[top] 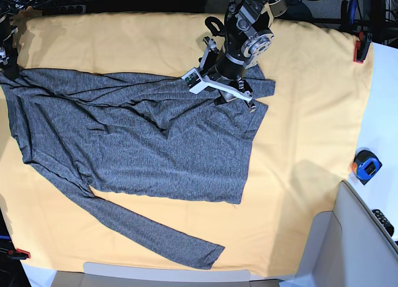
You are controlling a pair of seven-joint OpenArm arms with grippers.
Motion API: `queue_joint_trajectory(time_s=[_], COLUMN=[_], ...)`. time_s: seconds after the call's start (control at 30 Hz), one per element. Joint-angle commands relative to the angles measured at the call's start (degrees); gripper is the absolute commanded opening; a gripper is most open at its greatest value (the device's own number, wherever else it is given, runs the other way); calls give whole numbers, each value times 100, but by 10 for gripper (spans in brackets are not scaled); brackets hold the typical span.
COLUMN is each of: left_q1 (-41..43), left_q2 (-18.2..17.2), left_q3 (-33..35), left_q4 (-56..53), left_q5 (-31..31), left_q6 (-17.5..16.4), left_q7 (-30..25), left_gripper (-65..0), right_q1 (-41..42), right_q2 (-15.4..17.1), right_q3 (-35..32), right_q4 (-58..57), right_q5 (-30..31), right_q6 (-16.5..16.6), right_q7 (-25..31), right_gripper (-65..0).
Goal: Fold the T-shirt properly
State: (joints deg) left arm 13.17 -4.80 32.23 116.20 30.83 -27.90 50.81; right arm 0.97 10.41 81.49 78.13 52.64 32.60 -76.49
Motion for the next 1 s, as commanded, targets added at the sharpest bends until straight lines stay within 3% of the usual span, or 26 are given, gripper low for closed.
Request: queue_joint_trajectory(time_s=[0.0,0.27,0.7,0.83,0.97], left_q1=[6,112,314,323,288], left_q2=[18,18,9,9,9], left_q3=[-1,-238,-766,-1346,-2269], left_q4=[112,147,226,296,296], left_q5=[16,16,-133,-635,-1619], left_q6=[60,60,60,60,52], left_q7=[-92,-127,-100,-65,84], left_gripper=[-397,-397,-397,-397,-397], right_q1=[92,584,1006,971,971], right_q2=[141,132,290,264,238], right_q3=[101,172,330,330,330], right_q4=[95,95,-802,-837,-837], right_q5=[59,-759,-1348,-1365,-1374], right_q6=[24,24,24,32,32], right_q7=[66,66,286,383,383], right_gripper=[-222,-222,-238,-376,-531])
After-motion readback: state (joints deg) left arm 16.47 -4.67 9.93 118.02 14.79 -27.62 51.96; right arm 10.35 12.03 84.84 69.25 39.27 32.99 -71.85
